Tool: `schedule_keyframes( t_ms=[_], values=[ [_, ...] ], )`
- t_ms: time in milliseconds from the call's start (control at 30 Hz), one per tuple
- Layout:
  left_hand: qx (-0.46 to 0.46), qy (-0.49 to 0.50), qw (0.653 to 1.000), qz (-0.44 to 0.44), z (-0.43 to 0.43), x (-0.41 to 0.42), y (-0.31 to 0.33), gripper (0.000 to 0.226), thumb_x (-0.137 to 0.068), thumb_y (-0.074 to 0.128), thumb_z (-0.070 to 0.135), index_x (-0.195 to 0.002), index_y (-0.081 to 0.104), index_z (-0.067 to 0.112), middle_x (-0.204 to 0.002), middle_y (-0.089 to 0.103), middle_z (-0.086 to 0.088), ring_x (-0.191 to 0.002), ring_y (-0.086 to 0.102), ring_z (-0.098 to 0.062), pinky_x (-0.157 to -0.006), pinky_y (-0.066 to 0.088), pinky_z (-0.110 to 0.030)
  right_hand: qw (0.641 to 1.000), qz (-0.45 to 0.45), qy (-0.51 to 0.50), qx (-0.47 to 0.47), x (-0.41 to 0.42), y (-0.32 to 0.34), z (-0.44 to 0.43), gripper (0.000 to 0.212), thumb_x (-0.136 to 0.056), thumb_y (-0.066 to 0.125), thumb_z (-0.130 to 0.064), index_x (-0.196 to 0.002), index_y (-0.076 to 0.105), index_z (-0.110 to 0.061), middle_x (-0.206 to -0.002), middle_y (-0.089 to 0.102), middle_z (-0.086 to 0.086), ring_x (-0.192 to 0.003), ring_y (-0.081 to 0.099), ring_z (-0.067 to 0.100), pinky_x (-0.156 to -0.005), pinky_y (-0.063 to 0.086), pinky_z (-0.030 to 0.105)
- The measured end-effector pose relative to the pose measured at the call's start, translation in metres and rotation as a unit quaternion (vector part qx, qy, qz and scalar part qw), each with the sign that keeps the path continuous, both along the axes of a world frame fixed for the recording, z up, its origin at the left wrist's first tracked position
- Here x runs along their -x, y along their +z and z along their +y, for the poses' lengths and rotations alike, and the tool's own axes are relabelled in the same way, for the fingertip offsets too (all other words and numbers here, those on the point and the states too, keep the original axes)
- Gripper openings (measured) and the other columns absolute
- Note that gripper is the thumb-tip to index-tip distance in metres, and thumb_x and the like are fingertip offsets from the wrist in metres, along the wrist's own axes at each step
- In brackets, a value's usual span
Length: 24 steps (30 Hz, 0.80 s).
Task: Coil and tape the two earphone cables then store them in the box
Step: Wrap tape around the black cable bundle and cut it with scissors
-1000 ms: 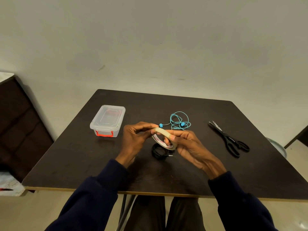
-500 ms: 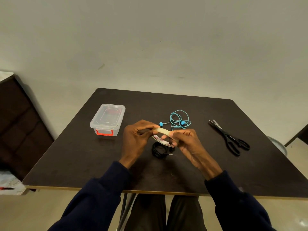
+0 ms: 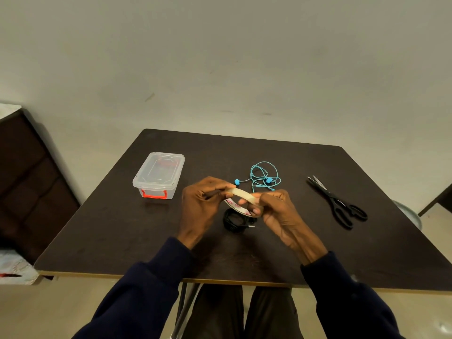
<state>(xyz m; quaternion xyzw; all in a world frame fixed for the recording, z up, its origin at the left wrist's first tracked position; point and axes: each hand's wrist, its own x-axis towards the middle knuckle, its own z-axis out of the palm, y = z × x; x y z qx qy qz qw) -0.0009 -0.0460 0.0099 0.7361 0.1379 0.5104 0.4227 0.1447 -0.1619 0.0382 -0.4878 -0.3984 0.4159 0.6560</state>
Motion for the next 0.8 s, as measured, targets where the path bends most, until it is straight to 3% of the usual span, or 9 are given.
schedule_keyframes(
  t_ms=[167, 300, 400, 667, 800],
  values=[
    [0.042, -0.005, 0.999, 0.004, 0.002, 0.001, -0.003, 0.02, -0.083, 0.073, 0.025, -0.102, 0.076, 0.02, -0.098, 0.075, 0.006, -0.094, 0.071, -0.009, -0.084, 0.056, -0.019, 1.0, 0.01, 0.001, 0.004, 0.003, 0.001, 0.0, 0.03, -0.069, 0.047, -0.003, -0.068, 0.077, 0.0, -0.089, 0.065, 0.034, -0.056, 0.041, 0.014, -0.057, 0.04, 0.022],
    [0.093, -0.003, 0.996, 0.002, 0.008, -0.001, -0.008, 0.02, -0.082, 0.079, 0.007, -0.101, 0.079, 0.01, -0.097, 0.077, -0.001, -0.096, 0.073, -0.02, -0.083, 0.06, -0.034, 0.999, 0.017, 0.036, 0.021, -0.002, 0.002, -0.004, 0.036, -0.081, 0.043, 0.007, -0.103, 0.069, 0.015, -0.086, 0.059, 0.028, -0.065, 0.048, 0.014, -0.066, 0.042, 0.023],
    [0.211, -0.042, 0.976, -0.034, 0.007, 0.002, -0.009, 0.022, -0.08, 0.078, 0.01, -0.102, 0.078, 0.014, -0.099, 0.078, -0.003, -0.097, 0.075, -0.023, -0.078, 0.063, -0.034, 0.998, 0.042, 0.049, 0.013, -0.005, 0.004, -0.008, 0.034, -0.091, 0.045, 0.008, -0.12, 0.055, 0.023, -0.076, 0.054, 0.018, -0.067, 0.051, 0.017, -0.07, 0.045, 0.025],
    [0.419, -0.113, 0.899, -0.061, 0.004, 0.001, -0.008, 0.029, -0.072, 0.078, 0.014, -0.101, 0.077, 0.01, -0.105, 0.078, -0.01, -0.099, 0.075, -0.027, -0.069, 0.063, -0.032, 0.994, 0.107, 0.026, -0.003, -0.003, 0.004, -0.01, 0.027, -0.093, 0.047, 0.004, -0.111, 0.061, 0.02, -0.102, 0.05, 0.03, -0.067, 0.059, 0.016, -0.075, 0.053, 0.025],
    [0.481, -0.15, 0.861, -0.072, 0.006, 0.0, -0.012, 0.031, -0.073, 0.077, 0.012, -0.103, 0.076, 0.007, -0.109, 0.076, -0.016, -0.101, 0.074, -0.03, -0.071, 0.062, -0.035, 0.99, 0.135, 0.036, -0.016, -0.006, 0.002, -0.008, 0.034, -0.092, 0.049, 0.003, -0.117, 0.053, 0.025, -0.111, 0.05, 0.033, -0.067, 0.062, 0.014, -0.071, 0.055, 0.025]
  ],
)
